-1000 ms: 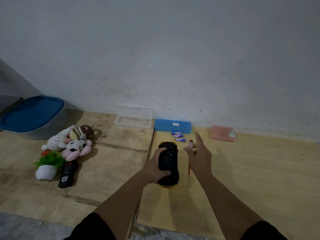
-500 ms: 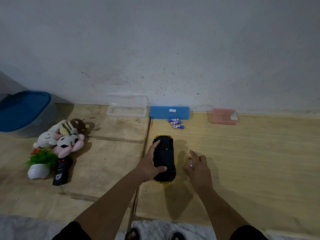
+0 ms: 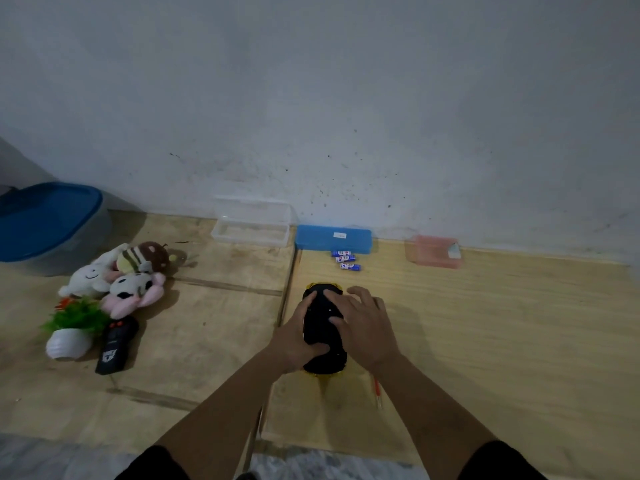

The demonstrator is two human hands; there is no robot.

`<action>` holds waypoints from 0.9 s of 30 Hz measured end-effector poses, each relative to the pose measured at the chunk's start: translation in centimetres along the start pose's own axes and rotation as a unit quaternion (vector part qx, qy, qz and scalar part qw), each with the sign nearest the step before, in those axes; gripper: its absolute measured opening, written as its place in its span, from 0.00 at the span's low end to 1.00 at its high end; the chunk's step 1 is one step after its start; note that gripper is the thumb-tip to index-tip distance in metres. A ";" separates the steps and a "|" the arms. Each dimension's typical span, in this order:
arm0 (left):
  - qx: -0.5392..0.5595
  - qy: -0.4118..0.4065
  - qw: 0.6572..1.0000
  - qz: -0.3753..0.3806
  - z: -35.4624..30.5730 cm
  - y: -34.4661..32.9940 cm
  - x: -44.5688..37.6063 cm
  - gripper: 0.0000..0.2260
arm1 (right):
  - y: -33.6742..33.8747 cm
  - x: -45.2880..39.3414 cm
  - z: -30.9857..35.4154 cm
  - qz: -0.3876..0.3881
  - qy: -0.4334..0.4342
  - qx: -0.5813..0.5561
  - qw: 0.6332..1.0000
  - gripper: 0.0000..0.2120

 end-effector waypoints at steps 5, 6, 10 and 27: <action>-0.011 -0.014 1.000 -0.009 -0.7 0.4 0.2 0.43 | -0.2 -0.4 0.9 0.021 0.007 0.013 1.000 0.21; -0.022 -0.015 1.000 -0.013 -0.7 0.5 0.2 0.43 | -0.3 -0.6 1.1 0.019 0.003 0.008 1.000 0.21; -0.044 -0.026 0.998 -0.025 -0.9 1.0 0.2 0.43 | -0.4 -1.2 1.9 0.040 -0.028 -0.035 0.998 0.23; -0.046 -0.027 0.998 -0.013 -1.1 2.5 0.1 0.45 | -0.1 -0.8 2.2 0.062 -0.026 0.004 0.998 0.25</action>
Point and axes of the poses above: each hand's wrist, its own x-axis away from the middle knuckle, its own y-axis out of the back of the hand, z = x × y, the point moved 1 cm from there along -x, towards the middle knuckle, and after that the axes turned 4 degrees about -x, right-handed, at the moved point
